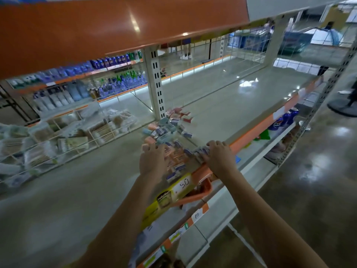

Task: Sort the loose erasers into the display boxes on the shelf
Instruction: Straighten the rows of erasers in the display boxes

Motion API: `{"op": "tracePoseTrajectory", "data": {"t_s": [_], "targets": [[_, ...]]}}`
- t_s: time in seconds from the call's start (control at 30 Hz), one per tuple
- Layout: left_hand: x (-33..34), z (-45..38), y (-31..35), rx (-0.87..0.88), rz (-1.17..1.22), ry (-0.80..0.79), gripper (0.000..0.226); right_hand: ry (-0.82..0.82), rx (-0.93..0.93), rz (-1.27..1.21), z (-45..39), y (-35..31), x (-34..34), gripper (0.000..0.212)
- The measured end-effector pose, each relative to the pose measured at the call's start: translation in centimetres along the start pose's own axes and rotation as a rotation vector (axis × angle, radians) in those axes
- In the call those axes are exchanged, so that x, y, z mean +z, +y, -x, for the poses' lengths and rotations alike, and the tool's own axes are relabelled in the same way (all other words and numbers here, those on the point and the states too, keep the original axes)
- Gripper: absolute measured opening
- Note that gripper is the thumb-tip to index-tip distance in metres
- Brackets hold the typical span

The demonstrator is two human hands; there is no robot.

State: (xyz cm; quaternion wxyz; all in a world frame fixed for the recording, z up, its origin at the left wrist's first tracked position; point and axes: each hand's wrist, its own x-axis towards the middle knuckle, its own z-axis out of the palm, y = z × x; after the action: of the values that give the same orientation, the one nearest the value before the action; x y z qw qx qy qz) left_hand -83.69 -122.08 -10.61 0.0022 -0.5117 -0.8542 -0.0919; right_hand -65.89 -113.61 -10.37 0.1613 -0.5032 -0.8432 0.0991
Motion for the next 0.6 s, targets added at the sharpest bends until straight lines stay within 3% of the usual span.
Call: {"op": "tracePoseTrajectory", "data": {"t_s": [0.17,0.37,0.6], "targets": [[0.1,0.1,-0.1,0.012,0.095,0.1,0.031,-0.027,-0.027,-0.061,-0.3,0.8,-0.2,0.032],[-1.8,2.3,-1.9,0.069,0.379,0.233,0.026,-0.024,-0.125,-0.19,1.0,-0.5,-0.4,0.028],[-4.7,7.5,-5.9,-0.068,0.643,0.193,0.028,-0.075,-0.327,-0.334,3.5,-6.3,-0.4,0.028]]}}
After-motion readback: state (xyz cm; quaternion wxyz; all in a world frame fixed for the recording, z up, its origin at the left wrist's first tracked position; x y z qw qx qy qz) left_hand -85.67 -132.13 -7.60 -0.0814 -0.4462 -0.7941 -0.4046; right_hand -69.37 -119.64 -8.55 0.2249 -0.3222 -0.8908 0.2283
